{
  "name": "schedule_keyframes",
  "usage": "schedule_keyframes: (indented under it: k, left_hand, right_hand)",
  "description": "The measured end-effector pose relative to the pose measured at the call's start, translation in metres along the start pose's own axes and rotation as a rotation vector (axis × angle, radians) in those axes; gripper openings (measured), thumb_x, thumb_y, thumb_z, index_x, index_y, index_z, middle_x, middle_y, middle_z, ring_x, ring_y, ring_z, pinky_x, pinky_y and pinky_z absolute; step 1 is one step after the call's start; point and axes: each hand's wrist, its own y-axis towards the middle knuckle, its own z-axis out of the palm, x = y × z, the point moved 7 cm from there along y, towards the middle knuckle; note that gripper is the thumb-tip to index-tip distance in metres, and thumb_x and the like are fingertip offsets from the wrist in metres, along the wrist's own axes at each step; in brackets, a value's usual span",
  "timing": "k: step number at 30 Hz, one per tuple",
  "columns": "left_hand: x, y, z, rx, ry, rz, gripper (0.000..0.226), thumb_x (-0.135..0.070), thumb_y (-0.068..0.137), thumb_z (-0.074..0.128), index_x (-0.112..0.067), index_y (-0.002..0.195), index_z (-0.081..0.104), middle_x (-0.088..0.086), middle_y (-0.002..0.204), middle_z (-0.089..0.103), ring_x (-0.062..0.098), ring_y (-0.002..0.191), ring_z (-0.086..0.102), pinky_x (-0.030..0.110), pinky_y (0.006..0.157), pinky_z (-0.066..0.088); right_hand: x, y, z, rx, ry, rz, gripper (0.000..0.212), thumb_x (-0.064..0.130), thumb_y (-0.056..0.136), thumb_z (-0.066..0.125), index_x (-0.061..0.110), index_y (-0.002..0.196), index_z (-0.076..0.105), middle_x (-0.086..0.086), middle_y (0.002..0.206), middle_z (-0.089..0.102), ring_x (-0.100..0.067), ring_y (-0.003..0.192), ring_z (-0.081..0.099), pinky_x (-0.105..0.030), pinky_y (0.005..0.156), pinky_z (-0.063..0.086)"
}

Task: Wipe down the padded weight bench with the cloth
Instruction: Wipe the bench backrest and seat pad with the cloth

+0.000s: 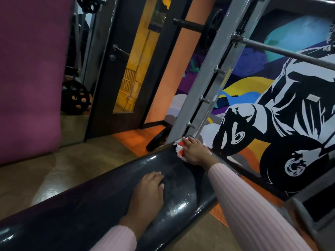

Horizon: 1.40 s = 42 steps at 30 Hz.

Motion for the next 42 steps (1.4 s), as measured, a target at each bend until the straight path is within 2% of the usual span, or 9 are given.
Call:
schedule_keyframes:
  k: [6,9,12,15,21,27,33,40,42]
  left_hand:
    - [0.008,-0.005,-0.011,-0.018,0.027,0.125,0.039,-0.039,0.09,0.043,-0.021,0.117,0.066,-0.012,0.122,0.061,-0.004,0.118,0.047,0.018,0.101,0.038]
    - [0.013,-0.007,-0.007,-0.02,0.007,0.126,0.041,-0.04,0.091,0.041,-0.022,0.12,0.064,-0.012,0.127,0.059,-0.006,0.122,0.042,0.025,0.103,0.04]
    - [0.017,-0.009,-0.009,-0.062,0.056,0.083,0.043,-0.041,0.089,0.041,-0.021,0.118,0.065,-0.008,0.127,0.059,0.0,0.124,0.043,0.032,0.104,0.041]
    - [0.022,-0.01,-0.013,-0.045,0.263,-0.047,0.05,-0.051,0.085,0.037,-0.026,0.122,0.06,-0.006,0.131,0.054,0.013,0.127,0.042,0.042,0.11,0.03]
    - [0.024,-0.01,-0.009,0.1,0.365,-0.135,0.068,-0.06,0.084,0.01,-0.035,0.146,0.025,-0.005,0.156,0.019,0.015,0.144,0.009,0.043,0.117,0.005]
    - [0.026,-0.009,-0.006,0.152,0.404,-0.146,0.073,-0.061,0.08,-0.001,-0.036,0.149,0.006,-0.005,0.159,0.002,0.016,0.145,-0.005,0.043,0.117,-0.003]
    - [0.024,-0.01,-0.006,0.221,0.428,-0.129,0.078,-0.061,0.076,-0.011,-0.033,0.149,-0.005,-0.003,0.158,-0.009,0.017,0.144,-0.013,0.044,0.116,-0.006]
    - [0.029,-0.013,-0.006,0.251,0.41,-0.093,0.084,-0.068,0.072,-0.022,-0.034,0.147,-0.01,-0.005,0.156,-0.017,0.014,0.142,-0.02,0.042,0.116,-0.008]
    - [0.029,-0.013,-0.005,0.242,0.399,-0.091,0.084,-0.069,0.073,-0.021,-0.034,0.148,-0.007,-0.005,0.157,-0.014,0.014,0.142,-0.018,0.042,0.116,-0.007]
  right_hand:
    - [-0.001,-0.036,0.005,-0.044,-0.077,-0.261,0.067,0.056,0.089,0.012,0.03,0.149,0.028,0.004,0.159,0.022,-0.018,0.147,0.016,-0.046,0.118,0.018]
    - [-0.017,-0.027,-0.011,-0.047,-0.009,-0.159,0.049,0.036,0.102,0.028,0.026,0.149,0.03,0.001,0.158,0.025,-0.02,0.145,0.024,-0.039,0.117,0.02]
    - [-0.015,0.004,-0.009,0.001,-0.014,-0.029,0.057,0.04,0.099,0.026,0.015,0.15,0.025,-0.006,0.16,0.016,-0.029,0.145,0.019,-0.045,0.117,0.02]
    - [0.008,0.01,-0.002,-0.027,-0.035,0.031,0.058,0.044,0.096,0.024,0.024,0.15,0.021,-0.005,0.159,0.019,-0.029,0.145,0.019,-0.052,0.116,0.018]
    - [-0.001,-0.013,-0.005,-0.042,-0.026,-0.224,0.053,0.056,0.095,0.031,0.04,0.146,0.028,0.008,0.157,0.026,-0.018,0.144,0.023,-0.048,0.117,0.019]
    - [0.001,0.025,0.002,0.003,-0.104,-0.002,0.067,0.06,0.088,0.016,0.032,0.149,0.023,0.0,0.16,0.017,-0.026,0.146,0.017,-0.055,0.115,0.019]
    - [0.02,-0.016,-0.001,-0.02,-0.084,-0.281,0.054,0.054,0.096,0.027,0.038,0.147,0.027,0.005,0.157,0.026,-0.017,0.146,0.018,-0.045,0.118,0.013]
    - [-0.002,0.025,0.004,0.051,-0.143,-0.054,0.075,0.062,0.083,0.009,0.028,0.148,0.023,-0.002,0.16,0.017,-0.029,0.146,0.016,-0.055,0.114,0.021]
    - [0.015,0.023,0.011,0.026,-0.161,-0.073,0.064,0.055,0.092,0.015,0.028,0.149,0.022,-0.003,0.16,0.019,-0.028,0.147,0.014,-0.055,0.116,0.016]
